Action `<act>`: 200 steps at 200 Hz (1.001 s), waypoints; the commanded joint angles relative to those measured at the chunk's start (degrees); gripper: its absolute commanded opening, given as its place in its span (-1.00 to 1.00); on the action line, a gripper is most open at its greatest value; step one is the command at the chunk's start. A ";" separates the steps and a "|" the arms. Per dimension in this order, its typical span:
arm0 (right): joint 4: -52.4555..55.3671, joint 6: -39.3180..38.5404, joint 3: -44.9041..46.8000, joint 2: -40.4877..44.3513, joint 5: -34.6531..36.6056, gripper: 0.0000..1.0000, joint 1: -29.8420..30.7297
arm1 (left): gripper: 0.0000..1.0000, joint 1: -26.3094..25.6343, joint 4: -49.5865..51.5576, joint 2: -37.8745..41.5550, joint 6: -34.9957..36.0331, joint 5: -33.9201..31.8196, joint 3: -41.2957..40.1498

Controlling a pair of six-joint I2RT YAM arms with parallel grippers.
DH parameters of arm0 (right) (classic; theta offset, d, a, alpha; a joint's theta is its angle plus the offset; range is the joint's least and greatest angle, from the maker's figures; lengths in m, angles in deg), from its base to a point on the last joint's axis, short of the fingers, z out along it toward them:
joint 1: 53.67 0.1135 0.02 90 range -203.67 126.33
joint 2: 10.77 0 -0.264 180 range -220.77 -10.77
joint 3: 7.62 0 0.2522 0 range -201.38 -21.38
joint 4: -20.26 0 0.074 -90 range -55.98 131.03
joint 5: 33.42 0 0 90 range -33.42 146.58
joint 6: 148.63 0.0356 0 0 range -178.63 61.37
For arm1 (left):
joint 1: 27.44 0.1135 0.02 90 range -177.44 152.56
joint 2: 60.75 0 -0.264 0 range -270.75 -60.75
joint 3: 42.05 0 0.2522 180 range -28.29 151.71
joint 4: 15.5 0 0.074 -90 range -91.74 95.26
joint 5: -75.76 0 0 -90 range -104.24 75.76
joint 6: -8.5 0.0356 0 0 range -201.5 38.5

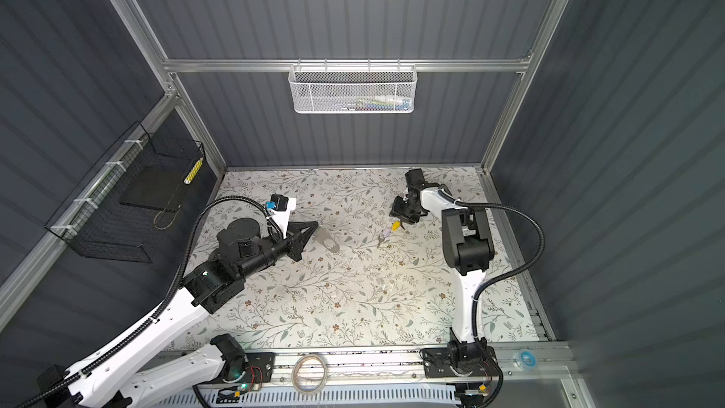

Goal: Attach keys to a key ring
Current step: Rotate the key at the top-center of the table.

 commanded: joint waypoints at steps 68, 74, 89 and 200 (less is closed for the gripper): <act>-2.72 -3.18 0.87 3.55 -3.12 -0.07 1.74 | -1.00 -0.29 0.15 1.65 0.57 -0.56 1.09; -2.36 -3.56 1.47 4.32 -1.77 -0.06 1.78 | -1.00 -0.26 0.11 1.51 0.53 -0.50 1.20; -1.51 -4.60 2.69 5.79 3.20 -0.03 2.03 | -1.00 -0.26 -0.12 1.22 0.56 -0.30 1.33; 5.76 -12.09 -2.63 0.74 20.02 -0.08 7.01 | -1.00 -0.22 -0.02 -0.07 1.01 0.25 2.38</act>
